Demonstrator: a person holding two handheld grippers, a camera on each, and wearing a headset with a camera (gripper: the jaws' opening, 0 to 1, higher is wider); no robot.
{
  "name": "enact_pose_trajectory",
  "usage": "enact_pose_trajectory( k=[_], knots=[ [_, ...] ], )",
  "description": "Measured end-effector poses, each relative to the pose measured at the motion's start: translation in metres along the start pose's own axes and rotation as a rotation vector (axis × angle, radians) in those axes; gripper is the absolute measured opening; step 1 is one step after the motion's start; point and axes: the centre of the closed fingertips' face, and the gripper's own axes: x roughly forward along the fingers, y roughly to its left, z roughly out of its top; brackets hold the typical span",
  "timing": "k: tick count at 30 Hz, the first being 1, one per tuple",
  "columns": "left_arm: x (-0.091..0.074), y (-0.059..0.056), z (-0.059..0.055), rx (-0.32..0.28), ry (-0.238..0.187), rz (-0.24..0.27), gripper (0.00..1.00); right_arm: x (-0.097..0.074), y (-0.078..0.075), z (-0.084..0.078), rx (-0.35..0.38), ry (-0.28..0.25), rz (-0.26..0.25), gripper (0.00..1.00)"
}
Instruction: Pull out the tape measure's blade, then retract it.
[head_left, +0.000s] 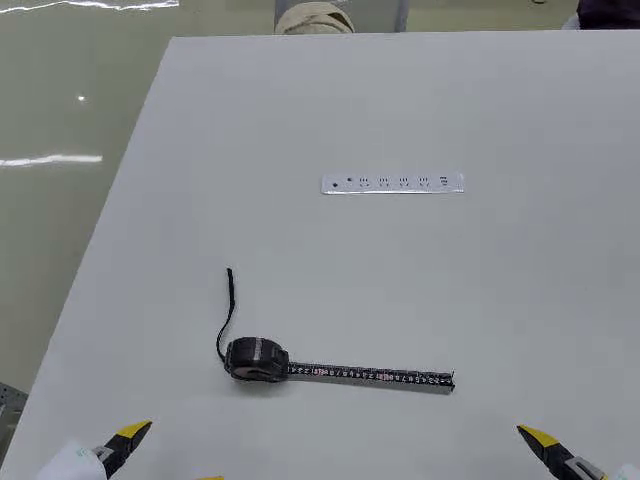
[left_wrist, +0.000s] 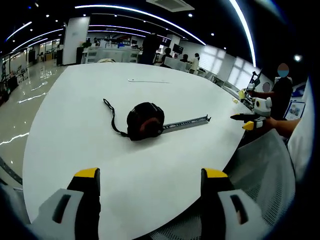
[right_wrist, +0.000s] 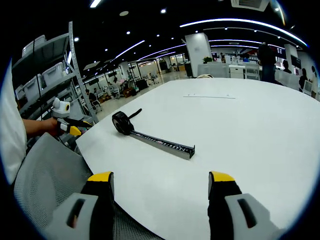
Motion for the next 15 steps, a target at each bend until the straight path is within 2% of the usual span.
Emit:
enact_pose_trajectory(
  k=[15],
  knots=[
    [0.0067,-0.0077,0.0018,-0.019,0.011,-0.007,0.81,-0.0001,-0.0015,-0.0001,0.008,-0.006,0.0,0.77]
  ],
)
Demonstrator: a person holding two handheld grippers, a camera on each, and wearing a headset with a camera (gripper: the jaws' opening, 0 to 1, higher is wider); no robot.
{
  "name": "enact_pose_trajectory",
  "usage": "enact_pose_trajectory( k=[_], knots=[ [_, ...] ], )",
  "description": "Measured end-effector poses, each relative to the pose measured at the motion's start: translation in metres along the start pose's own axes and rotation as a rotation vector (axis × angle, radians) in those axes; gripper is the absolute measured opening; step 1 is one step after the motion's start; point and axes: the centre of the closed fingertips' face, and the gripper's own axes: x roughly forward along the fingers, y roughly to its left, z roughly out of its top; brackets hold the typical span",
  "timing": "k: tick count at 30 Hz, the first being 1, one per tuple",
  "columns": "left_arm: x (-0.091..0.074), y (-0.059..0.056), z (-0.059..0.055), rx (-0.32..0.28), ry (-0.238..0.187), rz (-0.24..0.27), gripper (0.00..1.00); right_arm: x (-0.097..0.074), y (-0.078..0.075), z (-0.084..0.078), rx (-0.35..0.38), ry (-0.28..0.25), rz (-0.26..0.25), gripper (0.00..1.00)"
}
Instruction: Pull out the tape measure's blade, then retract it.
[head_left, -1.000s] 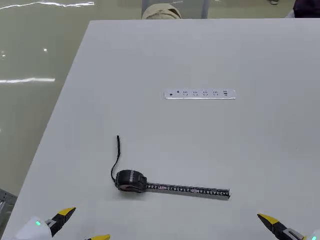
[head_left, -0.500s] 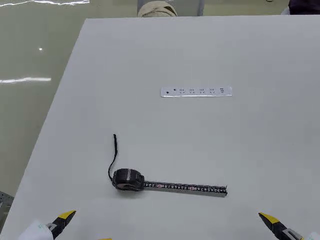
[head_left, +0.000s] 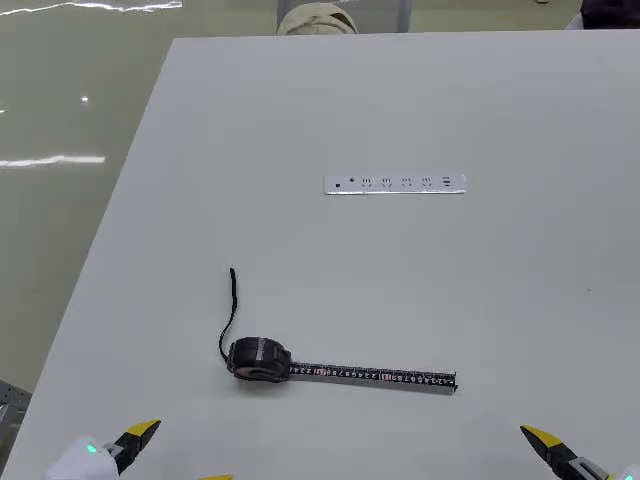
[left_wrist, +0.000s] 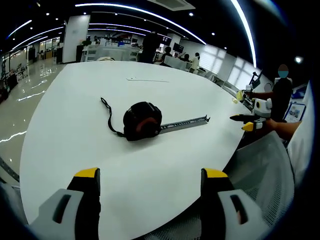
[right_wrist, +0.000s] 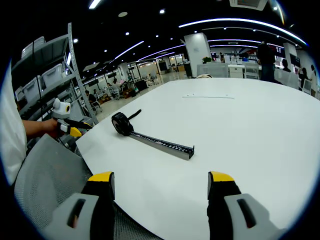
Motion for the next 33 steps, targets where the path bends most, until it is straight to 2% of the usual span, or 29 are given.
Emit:
enact_pose_trajectory(
  k=[8,13,20,25,27,29,33],
  knots=[
    [0.007,0.0,0.004,-0.038,-0.002,0.024,0.8,0.001,0.001,0.004,-0.004,-0.013,0.005,0.75],
    [0.009,0.002,0.006,-0.038,0.011,0.043,0.8,0.0,0.0,0.005,-0.007,-0.02,-0.001,0.75],
    [0.014,0.002,0.015,-0.072,0.001,0.041,0.82,-0.001,-0.003,0.008,-0.016,-0.032,-0.013,0.73],
    [0.018,0.004,0.025,-0.078,-0.016,0.06,0.83,0.0,-0.004,0.012,-0.021,-0.041,-0.014,0.73],
    [0.021,0.005,0.025,-0.077,-0.012,0.064,0.83,0.0,-0.004,0.013,-0.022,-0.044,-0.013,0.73],
    [0.022,0.008,0.024,-0.087,-0.005,0.074,0.83,0.001,-0.004,0.014,-0.024,-0.05,-0.012,0.73],
    [0.023,0.009,0.028,-0.129,-0.02,0.09,0.83,0.001,-0.004,0.015,-0.017,-0.053,-0.01,0.73]
  ],
)
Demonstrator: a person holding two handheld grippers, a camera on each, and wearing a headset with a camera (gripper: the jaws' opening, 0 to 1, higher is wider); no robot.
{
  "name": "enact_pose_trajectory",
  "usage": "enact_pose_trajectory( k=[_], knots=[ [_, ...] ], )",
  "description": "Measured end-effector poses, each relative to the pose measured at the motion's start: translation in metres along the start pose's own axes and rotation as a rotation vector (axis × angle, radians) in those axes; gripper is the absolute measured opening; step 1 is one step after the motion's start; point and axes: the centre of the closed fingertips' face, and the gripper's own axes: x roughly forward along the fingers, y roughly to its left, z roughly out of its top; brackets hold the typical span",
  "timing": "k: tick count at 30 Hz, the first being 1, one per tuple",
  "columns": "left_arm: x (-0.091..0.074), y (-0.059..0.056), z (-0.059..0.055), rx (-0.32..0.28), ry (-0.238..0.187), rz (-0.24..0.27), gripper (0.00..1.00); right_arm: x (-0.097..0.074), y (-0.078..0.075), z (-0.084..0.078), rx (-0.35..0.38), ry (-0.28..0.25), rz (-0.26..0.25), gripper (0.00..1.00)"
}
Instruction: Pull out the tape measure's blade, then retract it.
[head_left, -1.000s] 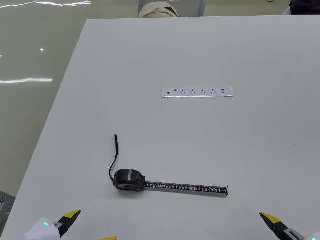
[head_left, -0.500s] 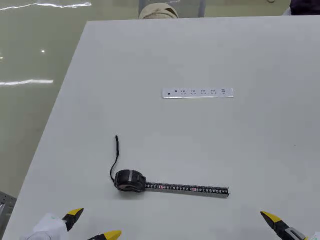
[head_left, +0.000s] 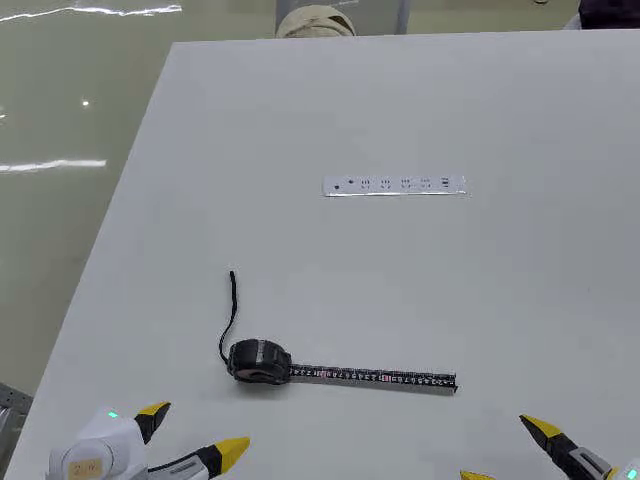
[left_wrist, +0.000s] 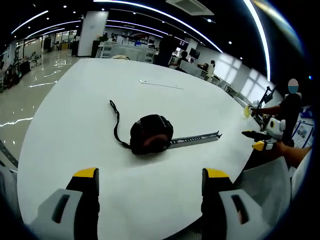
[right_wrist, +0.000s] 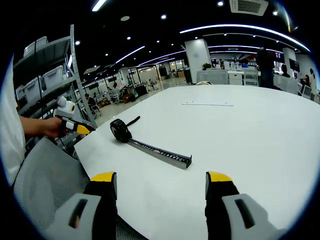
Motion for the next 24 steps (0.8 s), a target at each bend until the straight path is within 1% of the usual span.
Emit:
enact_pose_trajectory(
  k=[5,11,18,24],
  knots=[
    [0.005,-0.003,-0.002,-0.007,0.014,0.01,0.84,0.0,0.0,0.001,0.002,-0.002,0.003,0.72],
    [0.011,-0.006,-0.001,-0.038,0.008,0.027,0.84,0.001,0.0,0.002,0.002,-0.005,0.003,0.72],
    [0.014,-0.008,-0.003,-0.051,0.01,0.055,0.85,0.001,-0.001,0.001,0.009,-0.006,0.002,0.72],
    [0.015,-0.013,-0.005,-0.057,0.015,0.051,0.85,0.001,0.0,0.001,0.01,-0.006,0.004,0.72]
  ],
)
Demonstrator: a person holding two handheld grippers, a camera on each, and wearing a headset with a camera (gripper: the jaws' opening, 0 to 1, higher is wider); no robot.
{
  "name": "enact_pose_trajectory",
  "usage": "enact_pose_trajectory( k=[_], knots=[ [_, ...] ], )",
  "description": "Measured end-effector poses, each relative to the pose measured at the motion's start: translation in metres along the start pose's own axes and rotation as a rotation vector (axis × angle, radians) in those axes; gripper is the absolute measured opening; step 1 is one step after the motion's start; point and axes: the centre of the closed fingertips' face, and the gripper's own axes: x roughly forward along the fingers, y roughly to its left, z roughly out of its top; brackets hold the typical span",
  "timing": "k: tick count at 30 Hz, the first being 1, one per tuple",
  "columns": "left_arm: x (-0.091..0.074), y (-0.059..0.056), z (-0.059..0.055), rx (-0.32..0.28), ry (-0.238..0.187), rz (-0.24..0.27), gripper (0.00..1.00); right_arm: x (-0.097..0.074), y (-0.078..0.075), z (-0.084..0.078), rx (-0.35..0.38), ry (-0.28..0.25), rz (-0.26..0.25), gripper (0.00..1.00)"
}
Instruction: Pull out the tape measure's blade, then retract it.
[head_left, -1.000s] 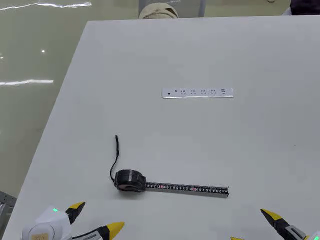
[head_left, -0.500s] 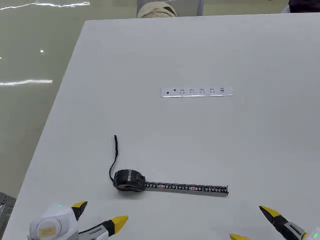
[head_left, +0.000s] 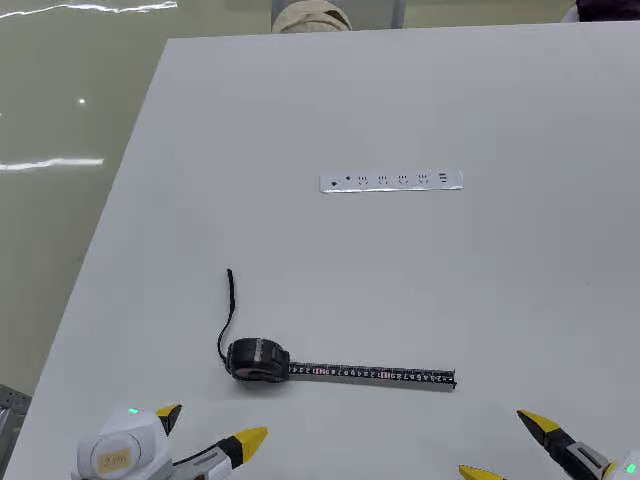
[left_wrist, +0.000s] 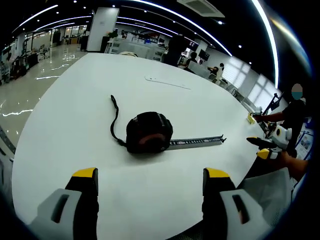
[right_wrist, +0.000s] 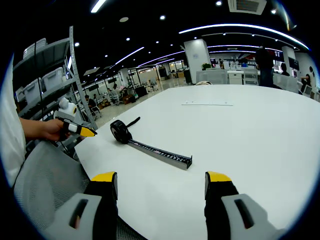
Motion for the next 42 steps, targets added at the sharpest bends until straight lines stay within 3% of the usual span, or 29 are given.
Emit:
enact_pose_trajectory(
  k=[16,27,42],
  knots=[
    [0.02,-0.02,0.014,-0.013,-0.029,0.016,0.85,0.008,0.003,0.006,-0.004,-0.034,0.027,0.7],
    [0.032,-0.022,0.022,0.014,-0.045,0.051,0.86,0.013,0.007,0.01,0.002,-0.06,0.054,0.69],
    [0.045,-0.018,0.021,-0.038,-0.052,0.071,0.86,0.019,0.008,0.01,0.001,-0.074,0.073,0.67]
  ],
)
